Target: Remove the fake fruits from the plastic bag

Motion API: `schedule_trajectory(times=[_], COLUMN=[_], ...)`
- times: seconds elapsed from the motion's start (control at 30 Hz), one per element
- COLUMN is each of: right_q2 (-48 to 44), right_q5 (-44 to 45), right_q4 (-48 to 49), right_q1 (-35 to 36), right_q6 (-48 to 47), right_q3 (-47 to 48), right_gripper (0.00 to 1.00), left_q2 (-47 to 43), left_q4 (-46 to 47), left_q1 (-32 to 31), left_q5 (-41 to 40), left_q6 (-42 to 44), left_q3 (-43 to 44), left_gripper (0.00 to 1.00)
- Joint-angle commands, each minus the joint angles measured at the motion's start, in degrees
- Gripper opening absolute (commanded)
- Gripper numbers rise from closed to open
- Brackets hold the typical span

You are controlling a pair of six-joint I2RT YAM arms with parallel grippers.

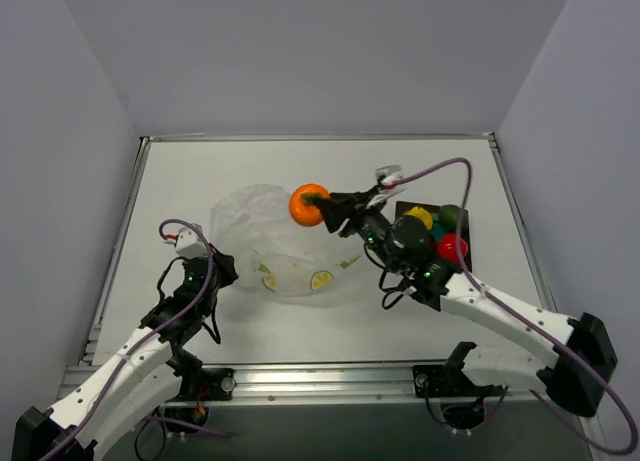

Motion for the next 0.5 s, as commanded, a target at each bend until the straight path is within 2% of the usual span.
schedule_trajectory(times=[0.0,0.2,0.3,0.4,0.47], right_q2=[-10.29,-19.19,-19.03,-17.36,-15.78], right_q5=[7.81,17.91,20.81,20.13,20.56], right_q4=[-8.8,-19.44,-22.27,-22.46,-22.46], right_q1=[-6.88,-23.23,-30.7,-36.58,-38.53], right_q6=[0.45,5.01,7.3,8.01,8.01], right_q3=[-2.45,-9.3,-12.02,-13.44,-13.79], right_gripper=[0.21,0.2,0.2,0.2,0.2], left_q2=[1.94,1.41,1.33,1.33,0.98], left_q4=[6.19,8.31,9.54,9.81,9.63], left_q1=[0.47,1.09,1.18,1.26,1.35], left_q5=[-0.6,-0.87,-0.6,-0.6,-0.16], left_q6=[1.95,4.76,6.08,6.78,7.05], left_q3=[2.04,0.89,0.19,-0.52,-0.6], left_gripper=[0.02,0.03,0.02,0.02,0.02])
